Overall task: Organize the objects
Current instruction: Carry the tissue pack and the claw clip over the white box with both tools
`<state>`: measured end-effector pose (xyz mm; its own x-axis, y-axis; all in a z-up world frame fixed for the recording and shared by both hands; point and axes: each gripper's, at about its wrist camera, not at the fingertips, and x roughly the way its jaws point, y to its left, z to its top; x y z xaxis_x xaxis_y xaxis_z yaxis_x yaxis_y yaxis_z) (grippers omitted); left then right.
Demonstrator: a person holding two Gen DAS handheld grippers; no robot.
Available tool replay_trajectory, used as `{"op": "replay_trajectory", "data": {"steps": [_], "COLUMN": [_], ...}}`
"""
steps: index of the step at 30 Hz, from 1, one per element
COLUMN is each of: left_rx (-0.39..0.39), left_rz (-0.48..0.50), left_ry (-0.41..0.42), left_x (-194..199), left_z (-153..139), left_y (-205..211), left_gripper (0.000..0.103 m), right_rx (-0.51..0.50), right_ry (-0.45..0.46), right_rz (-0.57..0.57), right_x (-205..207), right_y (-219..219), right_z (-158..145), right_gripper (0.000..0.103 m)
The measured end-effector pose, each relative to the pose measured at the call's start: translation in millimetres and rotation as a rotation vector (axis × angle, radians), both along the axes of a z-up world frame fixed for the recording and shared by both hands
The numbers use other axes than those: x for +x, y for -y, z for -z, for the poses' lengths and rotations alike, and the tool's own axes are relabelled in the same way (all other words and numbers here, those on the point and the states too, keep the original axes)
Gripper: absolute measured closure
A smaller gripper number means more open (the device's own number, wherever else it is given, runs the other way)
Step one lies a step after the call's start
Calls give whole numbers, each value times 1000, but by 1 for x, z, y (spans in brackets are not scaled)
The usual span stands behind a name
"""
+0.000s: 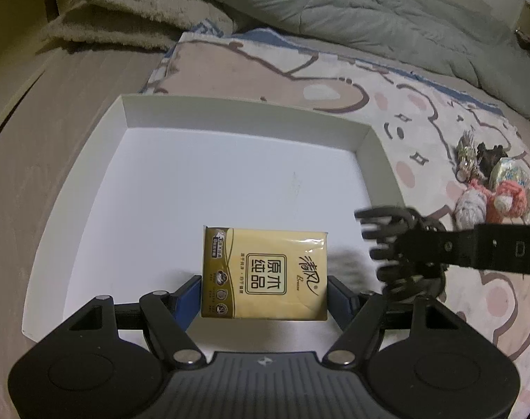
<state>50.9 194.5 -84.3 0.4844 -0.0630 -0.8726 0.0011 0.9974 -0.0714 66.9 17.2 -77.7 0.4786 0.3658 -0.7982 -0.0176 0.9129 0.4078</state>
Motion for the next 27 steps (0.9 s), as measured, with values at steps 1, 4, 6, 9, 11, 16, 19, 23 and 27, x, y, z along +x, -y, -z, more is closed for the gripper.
{"op": "replay_trajectory", "data": {"steps": [1, 4, 6, 9, 11, 16, 19, 23, 27], "left_rx": [-1, -13, -20, -28, -30, -34, -33, -13, -24], "left_rz": [-1, -12, -18, -17, -15, -6, 0, 1, 13], "left_ry": [-5, -24, -43, -79, -94, -119, -120, -102, -108], "left_x": [0, 0, 1, 2, 3, 4, 3, 3, 3], "left_z": [2, 6, 11, 19, 24, 31, 32, 29, 26], "left_y": [-1, -4, -4, -1, 1, 9, 11, 13, 14], "left_gripper": [29, 29, 29, 29, 29, 29, 29, 28, 19], "right_rx": [2, -25, -39, -62, -67, -78, -89, -84, -90], "right_ry": [1, 1, -10, -34, -57, -100, -84, -88, -85], "right_rz": [3, 7, 11, 23, 35, 30, 11, 10, 6], "right_x": [0, -1, -2, -4, -5, -11, -15, -16, -18], "right_y": [-3, -10, -12, -14, -14, -16, -13, -3, 6], "right_z": [1, 4, 8, 14, 17, 16, 10, 7, 6], "right_gripper": [56, 56, 56, 56, 56, 55, 55, 55, 55]}}
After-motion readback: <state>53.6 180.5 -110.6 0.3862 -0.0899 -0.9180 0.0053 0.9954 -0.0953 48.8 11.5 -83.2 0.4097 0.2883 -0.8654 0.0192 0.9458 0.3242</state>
